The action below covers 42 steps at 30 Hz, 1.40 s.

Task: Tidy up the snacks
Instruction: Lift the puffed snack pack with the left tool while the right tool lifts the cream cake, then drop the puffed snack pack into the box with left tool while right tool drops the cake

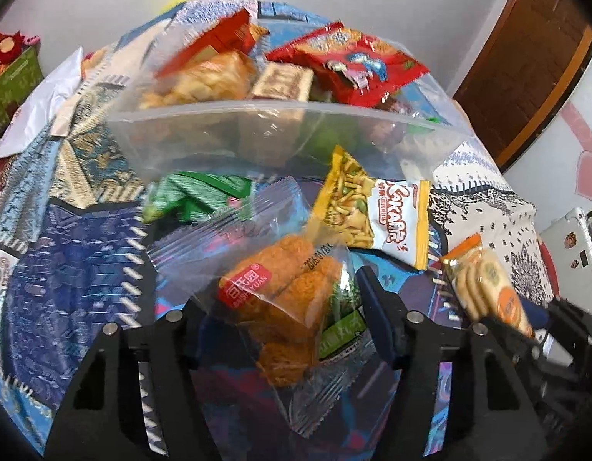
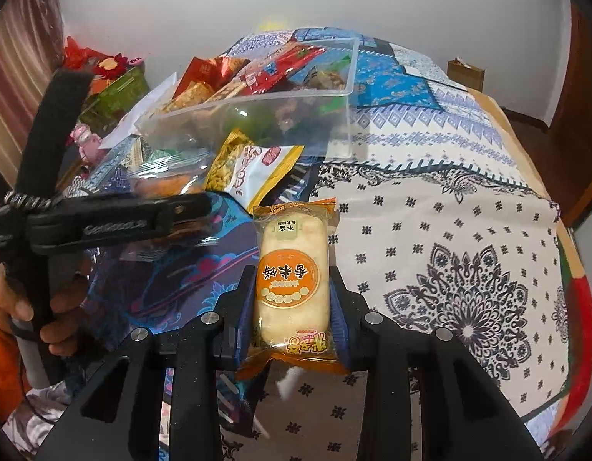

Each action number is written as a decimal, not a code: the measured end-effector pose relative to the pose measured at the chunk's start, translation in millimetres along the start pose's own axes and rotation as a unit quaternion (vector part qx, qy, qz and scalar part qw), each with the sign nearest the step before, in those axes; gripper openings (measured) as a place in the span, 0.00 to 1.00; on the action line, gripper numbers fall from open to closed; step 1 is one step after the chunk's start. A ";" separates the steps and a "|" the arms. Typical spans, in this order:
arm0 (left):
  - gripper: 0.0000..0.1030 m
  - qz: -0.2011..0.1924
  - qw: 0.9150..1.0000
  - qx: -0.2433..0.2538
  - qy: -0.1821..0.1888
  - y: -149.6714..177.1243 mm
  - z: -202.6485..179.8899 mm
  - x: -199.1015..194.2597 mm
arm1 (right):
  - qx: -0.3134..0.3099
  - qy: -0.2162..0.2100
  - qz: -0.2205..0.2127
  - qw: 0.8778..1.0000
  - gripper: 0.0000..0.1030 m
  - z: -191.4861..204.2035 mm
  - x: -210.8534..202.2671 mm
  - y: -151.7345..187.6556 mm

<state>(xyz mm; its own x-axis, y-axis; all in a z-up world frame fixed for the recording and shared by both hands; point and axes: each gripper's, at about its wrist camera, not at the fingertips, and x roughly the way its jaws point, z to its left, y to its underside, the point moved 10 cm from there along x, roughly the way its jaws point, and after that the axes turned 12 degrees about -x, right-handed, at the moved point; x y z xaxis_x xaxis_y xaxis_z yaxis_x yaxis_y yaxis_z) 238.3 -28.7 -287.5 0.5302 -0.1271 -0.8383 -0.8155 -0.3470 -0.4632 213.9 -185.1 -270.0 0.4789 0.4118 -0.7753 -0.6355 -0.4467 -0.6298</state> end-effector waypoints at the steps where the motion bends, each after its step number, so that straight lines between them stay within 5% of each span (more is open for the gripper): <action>1: 0.62 -0.007 1.000 0.003 0.000 -1.3 2.0 -7.0 | 0.001 0.001 -0.002 1.000 0.31 -1.0 -1.3 -2.1; 18: 0.61 -0.110 0.993 0.018 0.039 -69.7 -3.0 -82.1 | -0.006 0.023 -0.076 0.997 0.31 -14.8 -20.2 -88.3; 32: 0.61 -0.117 0.991 0.023 0.059 -139.1 -31.3 -49.0 | -0.006 0.046 -0.114 0.992 0.31 -40.8 3.8 -165.6; 42: 0.62 -0.099 0.993 0.037 0.056 -167.9 -43.5 -1.4 | 0.020 0.032 -0.092 0.995 0.31 -65.3 45.8 -190.2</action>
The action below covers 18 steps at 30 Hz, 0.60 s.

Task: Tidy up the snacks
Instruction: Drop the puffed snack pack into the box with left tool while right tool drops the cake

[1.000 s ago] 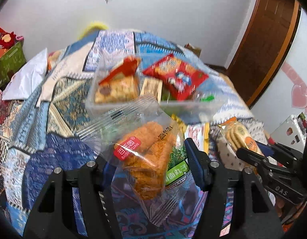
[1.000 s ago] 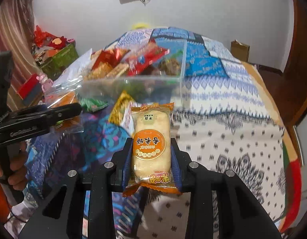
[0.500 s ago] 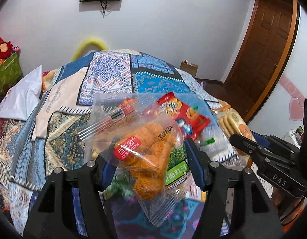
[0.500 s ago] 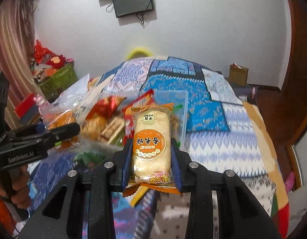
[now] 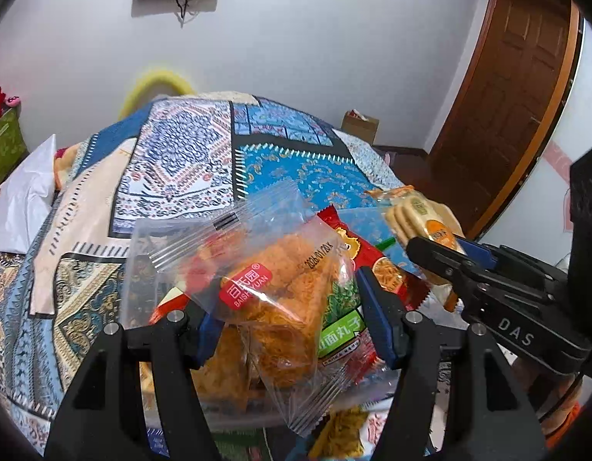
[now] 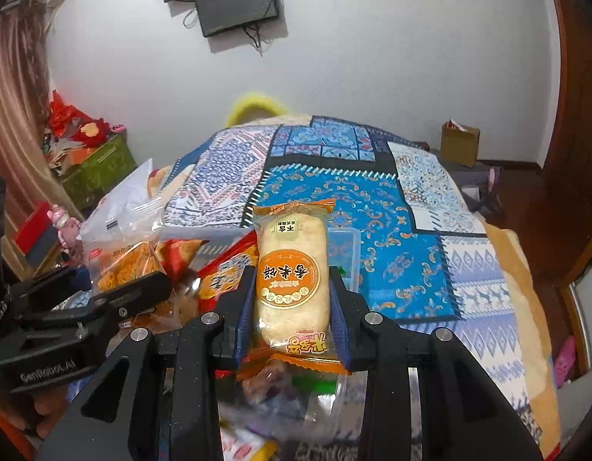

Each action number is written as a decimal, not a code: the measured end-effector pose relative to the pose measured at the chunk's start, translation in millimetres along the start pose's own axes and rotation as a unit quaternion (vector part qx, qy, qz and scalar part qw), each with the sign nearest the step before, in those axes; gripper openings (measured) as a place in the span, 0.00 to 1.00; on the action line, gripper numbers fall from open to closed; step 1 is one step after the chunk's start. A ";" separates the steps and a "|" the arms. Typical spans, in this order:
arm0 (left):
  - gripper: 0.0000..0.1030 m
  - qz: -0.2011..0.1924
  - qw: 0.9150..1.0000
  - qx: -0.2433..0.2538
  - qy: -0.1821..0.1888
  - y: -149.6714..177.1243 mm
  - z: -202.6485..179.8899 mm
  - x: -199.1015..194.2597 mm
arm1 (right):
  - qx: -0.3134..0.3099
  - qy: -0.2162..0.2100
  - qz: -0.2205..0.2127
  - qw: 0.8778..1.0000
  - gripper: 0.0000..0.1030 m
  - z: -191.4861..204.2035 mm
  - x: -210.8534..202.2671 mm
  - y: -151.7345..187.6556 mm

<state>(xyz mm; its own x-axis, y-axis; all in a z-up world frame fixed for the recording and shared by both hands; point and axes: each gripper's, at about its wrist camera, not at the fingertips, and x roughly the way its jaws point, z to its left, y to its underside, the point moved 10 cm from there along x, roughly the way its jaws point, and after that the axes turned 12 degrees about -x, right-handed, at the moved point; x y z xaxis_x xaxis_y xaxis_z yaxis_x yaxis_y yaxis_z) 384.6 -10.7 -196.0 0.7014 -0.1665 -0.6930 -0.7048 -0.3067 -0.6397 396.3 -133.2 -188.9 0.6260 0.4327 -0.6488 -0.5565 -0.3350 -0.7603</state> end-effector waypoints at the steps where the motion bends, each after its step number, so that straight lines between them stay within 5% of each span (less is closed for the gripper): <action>1: 0.62 0.001 1.000 0.003 0.000 0.2 -0.3 4.4 | 0.002 -0.002 0.005 1.000 0.31 -0.7 4.4 0.8; 11: 0.65 0.005 0.999 0.040 -0.028 5.3 -7.3 22.8 | -0.006 -0.006 0.036 0.999 0.32 -4.9 23.1 13.9; 18: 0.67 0.018 0.999 0.020 -0.025 8.7 -0.4 12.0 | -0.001 -0.021 0.039 0.999 0.43 -0.1 11.5 17.0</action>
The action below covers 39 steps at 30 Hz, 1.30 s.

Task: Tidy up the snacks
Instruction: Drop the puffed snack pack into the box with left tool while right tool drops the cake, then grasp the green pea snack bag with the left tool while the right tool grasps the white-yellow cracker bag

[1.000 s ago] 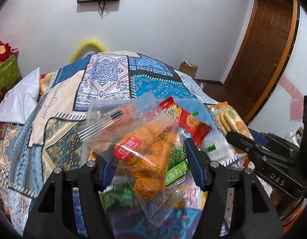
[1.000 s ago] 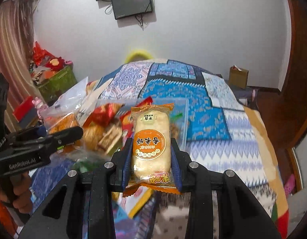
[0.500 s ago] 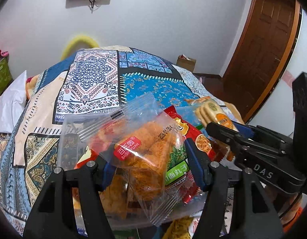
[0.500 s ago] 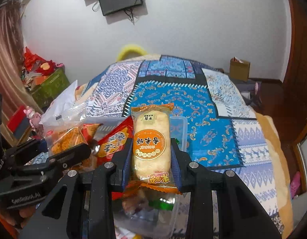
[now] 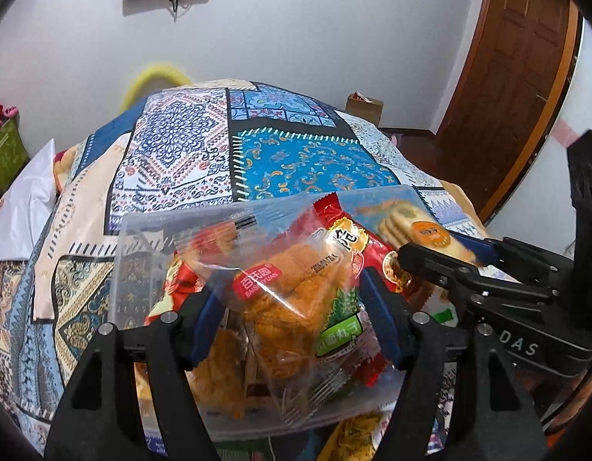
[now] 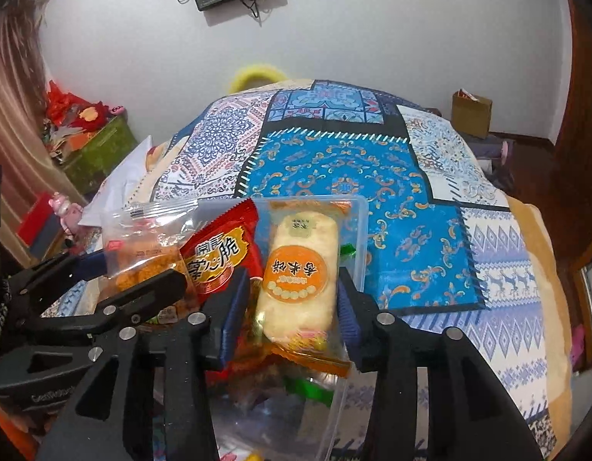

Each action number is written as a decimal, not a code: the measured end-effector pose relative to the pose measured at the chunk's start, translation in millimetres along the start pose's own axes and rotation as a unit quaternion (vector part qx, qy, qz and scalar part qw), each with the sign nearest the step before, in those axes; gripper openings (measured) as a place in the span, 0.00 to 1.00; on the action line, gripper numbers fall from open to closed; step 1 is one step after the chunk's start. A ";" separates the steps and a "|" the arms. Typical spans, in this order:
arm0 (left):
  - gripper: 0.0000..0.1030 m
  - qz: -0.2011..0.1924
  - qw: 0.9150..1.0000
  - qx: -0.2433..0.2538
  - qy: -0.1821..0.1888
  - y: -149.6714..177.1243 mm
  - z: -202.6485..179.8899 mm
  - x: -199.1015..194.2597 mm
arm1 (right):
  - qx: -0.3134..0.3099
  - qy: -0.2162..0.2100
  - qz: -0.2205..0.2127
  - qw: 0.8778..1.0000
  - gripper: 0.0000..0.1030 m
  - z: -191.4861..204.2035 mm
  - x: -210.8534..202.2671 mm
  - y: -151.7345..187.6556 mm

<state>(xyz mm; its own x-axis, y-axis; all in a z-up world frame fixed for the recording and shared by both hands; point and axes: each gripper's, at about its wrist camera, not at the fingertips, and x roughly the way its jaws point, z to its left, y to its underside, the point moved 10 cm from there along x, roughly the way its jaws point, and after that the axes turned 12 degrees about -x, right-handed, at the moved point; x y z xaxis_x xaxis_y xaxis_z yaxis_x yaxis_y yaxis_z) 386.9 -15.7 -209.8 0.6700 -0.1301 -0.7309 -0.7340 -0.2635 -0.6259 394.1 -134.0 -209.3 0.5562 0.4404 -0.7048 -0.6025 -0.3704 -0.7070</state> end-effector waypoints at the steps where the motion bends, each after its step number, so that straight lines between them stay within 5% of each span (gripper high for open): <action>1: 0.67 0.000 1.000 -0.003 0.003 0.2 0.9 -4.0 | -0.004 0.004 -0.002 1.000 0.45 1.4 -3.5 -0.5; 6: 0.68 -0.009 1.000 -0.012 0.008 -1.1 4.9 -27.2 | -0.027 0.032 -0.023 0.999 0.61 7.0 -24.7 -6.7; 12: 0.79 -0.030 0.999 -0.019 0.008 -5.1 13.7 -58.6 | -0.043 0.032 -0.038 0.998 0.61 17.8 -47.0 -10.7; 22: 0.80 -0.048 0.999 -0.013 -0.016 12.2 40.0 -95.9 | -0.064 0.022 -0.034 0.997 0.66 43.7 -61.6 16.0; 39: 0.80 0.062 0.996 -0.047 -0.044 106.0 95.9 -48.0 | -0.067 -0.033 0.068 0.995 0.67 80.1 -3.2 88.9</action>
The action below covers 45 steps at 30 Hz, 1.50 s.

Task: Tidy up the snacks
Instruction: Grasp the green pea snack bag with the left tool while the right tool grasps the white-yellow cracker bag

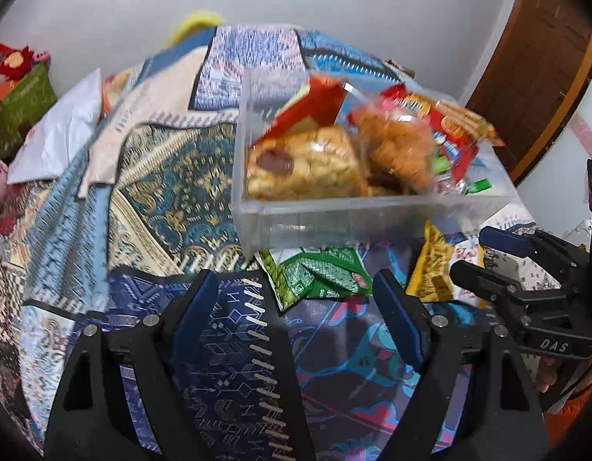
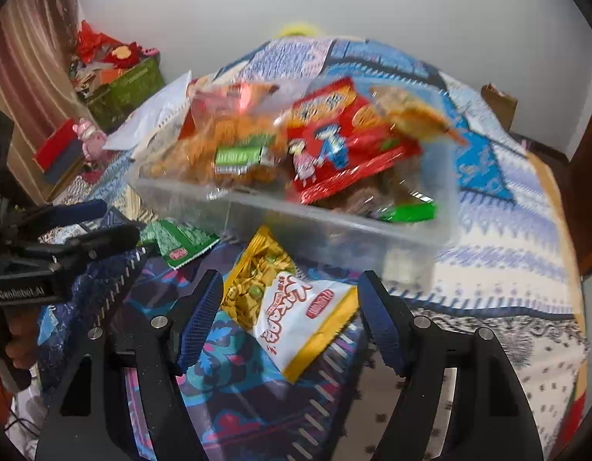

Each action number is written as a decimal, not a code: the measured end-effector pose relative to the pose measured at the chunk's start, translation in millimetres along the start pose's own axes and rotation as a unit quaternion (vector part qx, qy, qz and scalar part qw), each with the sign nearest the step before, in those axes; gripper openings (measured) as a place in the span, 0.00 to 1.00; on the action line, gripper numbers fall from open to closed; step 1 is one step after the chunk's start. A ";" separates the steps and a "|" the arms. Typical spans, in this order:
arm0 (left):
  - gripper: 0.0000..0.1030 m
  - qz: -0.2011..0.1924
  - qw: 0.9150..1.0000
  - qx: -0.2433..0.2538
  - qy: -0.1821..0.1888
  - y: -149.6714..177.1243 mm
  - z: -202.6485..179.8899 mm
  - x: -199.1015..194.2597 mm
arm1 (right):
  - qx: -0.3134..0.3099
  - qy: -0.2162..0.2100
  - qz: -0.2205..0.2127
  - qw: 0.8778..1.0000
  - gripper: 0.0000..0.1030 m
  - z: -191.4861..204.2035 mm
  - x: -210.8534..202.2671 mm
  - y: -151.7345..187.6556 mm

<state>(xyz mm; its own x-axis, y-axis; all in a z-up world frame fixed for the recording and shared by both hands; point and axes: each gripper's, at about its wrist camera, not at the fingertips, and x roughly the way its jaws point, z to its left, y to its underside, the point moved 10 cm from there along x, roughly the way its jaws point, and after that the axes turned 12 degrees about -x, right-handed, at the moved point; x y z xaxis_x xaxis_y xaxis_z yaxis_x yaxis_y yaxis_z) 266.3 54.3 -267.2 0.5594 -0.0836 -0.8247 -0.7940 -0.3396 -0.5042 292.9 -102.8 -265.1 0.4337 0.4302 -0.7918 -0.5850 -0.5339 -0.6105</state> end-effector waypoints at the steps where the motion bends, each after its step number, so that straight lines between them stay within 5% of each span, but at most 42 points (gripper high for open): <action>1: 0.80 0.004 1.000 -0.001 0.001 0.8 -0.5 5.2 | 0.000 -0.005 0.004 1.000 0.67 1.5 3.6 1.1; 11: 0.80 0.032 0.999 -0.022 -0.002 8.1 -1.2 43.8 | 0.006 -0.027 0.020 0.999 0.81 5.5 17.6 11.8; 18: 0.54 0.012 1.000 -0.015 0.018 11.5 -7.5 41.1 | -0.011 -0.013 0.032 0.999 0.84 12.8 26.2 14.5; 23: 0.39 0.010 0.999 -0.011 0.033 16.4 -10.1 31.3 | -0.003 -0.019 0.023 1.000 0.58 12.1 22.3 11.4; 36: 0.33 -0.024 0.998 -0.011 0.053 22.6 -8.2 -21.3 | 0.018 -0.023 -0.010 1.000 0.27 1.3 -9.9 15.1; 45: 0.33 -0.076 0.995 -0.008 0.065 -0.8 -13.9 -67.2 | 0.013 -0.010 -0.036 0.999 0.25 4.0 -31.8 4.0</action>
<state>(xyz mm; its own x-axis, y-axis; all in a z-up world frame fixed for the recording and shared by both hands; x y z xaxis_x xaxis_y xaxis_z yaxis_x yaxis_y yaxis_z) 232.7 47.2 -207.8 0.6992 -0.1511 -0.6988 -0.6951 -0.3726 -0.6149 274.0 -115.7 -242.3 0.4622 0.4816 -0.7446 -0.5706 -0.4813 -0.6655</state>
